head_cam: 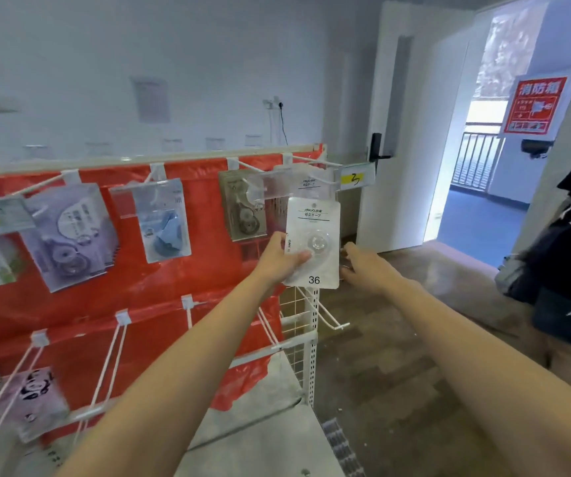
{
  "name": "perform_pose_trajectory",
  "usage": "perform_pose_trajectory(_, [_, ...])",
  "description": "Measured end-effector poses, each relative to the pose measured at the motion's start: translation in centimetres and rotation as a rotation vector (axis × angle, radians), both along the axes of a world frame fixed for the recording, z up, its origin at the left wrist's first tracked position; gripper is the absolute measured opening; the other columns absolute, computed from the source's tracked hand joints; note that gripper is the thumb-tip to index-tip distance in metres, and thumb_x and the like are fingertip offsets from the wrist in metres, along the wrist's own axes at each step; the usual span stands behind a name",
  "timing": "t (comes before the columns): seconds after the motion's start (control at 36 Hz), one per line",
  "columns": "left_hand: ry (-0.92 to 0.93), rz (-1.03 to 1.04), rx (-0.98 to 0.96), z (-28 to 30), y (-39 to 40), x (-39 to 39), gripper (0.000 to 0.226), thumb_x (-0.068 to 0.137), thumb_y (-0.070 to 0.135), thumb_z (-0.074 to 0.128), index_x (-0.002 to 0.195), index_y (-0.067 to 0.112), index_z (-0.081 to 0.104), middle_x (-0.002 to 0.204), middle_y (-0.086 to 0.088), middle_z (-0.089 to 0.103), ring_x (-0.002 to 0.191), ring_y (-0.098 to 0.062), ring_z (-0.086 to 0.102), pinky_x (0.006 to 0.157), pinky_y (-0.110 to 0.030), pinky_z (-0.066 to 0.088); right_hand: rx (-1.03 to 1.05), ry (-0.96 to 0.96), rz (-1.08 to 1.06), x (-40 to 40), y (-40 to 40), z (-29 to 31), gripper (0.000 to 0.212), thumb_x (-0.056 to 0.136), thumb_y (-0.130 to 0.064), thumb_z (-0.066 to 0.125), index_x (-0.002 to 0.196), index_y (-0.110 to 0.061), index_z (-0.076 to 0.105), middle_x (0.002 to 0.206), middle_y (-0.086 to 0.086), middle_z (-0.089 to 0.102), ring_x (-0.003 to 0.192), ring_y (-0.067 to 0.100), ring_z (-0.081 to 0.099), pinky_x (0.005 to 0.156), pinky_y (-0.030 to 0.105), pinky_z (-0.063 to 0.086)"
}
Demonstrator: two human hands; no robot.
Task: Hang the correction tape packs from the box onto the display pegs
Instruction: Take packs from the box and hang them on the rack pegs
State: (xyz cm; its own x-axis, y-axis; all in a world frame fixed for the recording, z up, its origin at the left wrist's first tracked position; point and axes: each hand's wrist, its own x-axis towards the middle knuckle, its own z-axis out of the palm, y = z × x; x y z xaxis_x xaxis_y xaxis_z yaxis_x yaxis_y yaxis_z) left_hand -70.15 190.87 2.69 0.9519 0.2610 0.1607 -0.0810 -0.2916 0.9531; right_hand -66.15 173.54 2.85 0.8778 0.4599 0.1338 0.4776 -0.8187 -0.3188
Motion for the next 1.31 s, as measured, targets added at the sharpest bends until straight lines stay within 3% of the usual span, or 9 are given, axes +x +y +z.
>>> perform_pose_trajectory(0.22, [-0.102,0.031,-0.023,1.4,-3.4,3.5,0.036,0.085,0.016,0.070,0.107,0.023,0.042,0.120,-0.014,0.061,0.108,-0.027,0.060,0.094,-0.043,0.048,0.076,-0.007,0.028,5.3,-2.4,0.3,0.036,0.098,-0.021,0.049,0.129,-0.006,0.038,0.116,0.017,0.062,0.103,0.034,0.059,0.074,0.031,0.038])
perform_pose_trajectory(0.36, [-0.091,0.143,-0.039,1.7,-3.9,5.3,0.046,0.086,0.017,0.070,0.122,0.014,0.044,0.123,-0.008,0.059,0.111,-0.024,0.058,0.079,-0.028,0.048,0.239,0.034,0.023,7.8,-2.9,1.3,0.027,0.102,-0.018,0.038,0.125,-0.006,0.043,0.114,0.020,0.060,0.100,0.033,0.057,0.078,0.033,0.042])
perform_pose_trajectory(0.5, [-0.067,0.206,0.006,1.6,-4.3,6.3,0.041,0.087,0.017,0.069,0.123,0.016,0.050,0.121,-0.003,0.060,0.110,-0.020,0.057,0.093,-0.035,0.046,0.685,0.275,0.082,8.5,-2.7,2.3,0.022,0.105,-0.022,0.032,0.107,-0.009,0.049,0.096,0.018,0.061,0.076,0.022,0.059,0.077,0.038,0.050])
perform_pose_trajectory(0.61, [-0.069,0.207,0.008,1.7,-4.9,6.8,0.031,0.087,0.017,0.068,0.114,0.021,0.052,0.118,-0.003,0.063,0.108,-0.021,0.059,0.096,-0.040,0.048,0.757,0.303,0.166,8.8,-2.5,2.7,0.028,0.103,-0.036,0.038,0.106,-0.013,0.054,0.100,0.004,0.058,0.091,0.020,0.056,0.082,0.032,0.045])
perform_pose_trajectory(0.75, [-0.098,0.199,0.017,1.8,-5.2,6.9,0.024,0.088,0.016,0.067,0.108,0.021,0.054,0.111,-0.001,0.065,0.103,-0.019,0.062,0.087,-0.034,0.050,0.808,0.327,0.201,9.4,-1.9,2.5,0.035,0.093,-0.043,0.056,0.083,-0.010,0.046,0.074,0.000,0.042,0.068,0.013,0.042,0.062,0.024,0.035])
perform_pose_trajectory(0.86, [-0.121,0.216,0.111,1.7,-4.9,6.5,0.029,0.085,0.019,0.069,0.111,0.016,0.058,0.107,-0.002,0.066,0.100,-0.018,0.063,0.089,-0.036,0.050,0.868,0.440,0.211,9.8,-1.1,2.0,0.044,0.086,-0.049,0.063,0.103,-0.010,0.052,0.096,0.004,0.058,0.084,0.016,0.057,0.071,0.030,0.048])
perform_pose_trajectory(1.03, [-0.118,0.187,0.193,1.8,-4.7,5.5,0.026,0.082,0.019,0.074,0.105,0.015,0.061,0.097,0.002,0.067,0.092,-0.017,0.063,0.082,-0.030,0.049,1.019,0.613,0.278,10.6,-0.8,0.2,0.108,0.054,-0.066,0.078,0.138,-0.009,0.041,0.139,0.012,0.051,0.125,0.030,0.051,0.105,0.054,0.041])
perform_pose_trajectory(1.22, [-0.162,0.184,0.131,2.4,-5.9,5.3,0.020,0.082,0.017,0.074,0.092,0.025,0.058,0.094,0.000,0.068,0.093,-0.021,0.066,0.087,-0.037,0.052,1.127,0.548,0.201,9.2,-1.0,1.5,0.044,0.090,-0.038,0.061,0.122,-0.009,0.051,0.126,0.007,0.058,0.119,0.027,0.055,0.104,0.048,0.043])
perform_pose_trajectory(1.31, [-0.119,0.165,0.124,2.3,-6.0,5.3,0.020,0.082,0.016,0.073,0.098,0.019,0.061,0.094,0.002,0.068,0.093,-0.019,0.065,0.086,-0.035,0.051,1.075,0.557,0.176,9.1,-1.1,1.6,0.060,0.089,-0.040,0.062,0.134,-0.005,0.044,0.136,0.010,0.051,0.126,0.029,0.050,0.106,0.049,0.041])
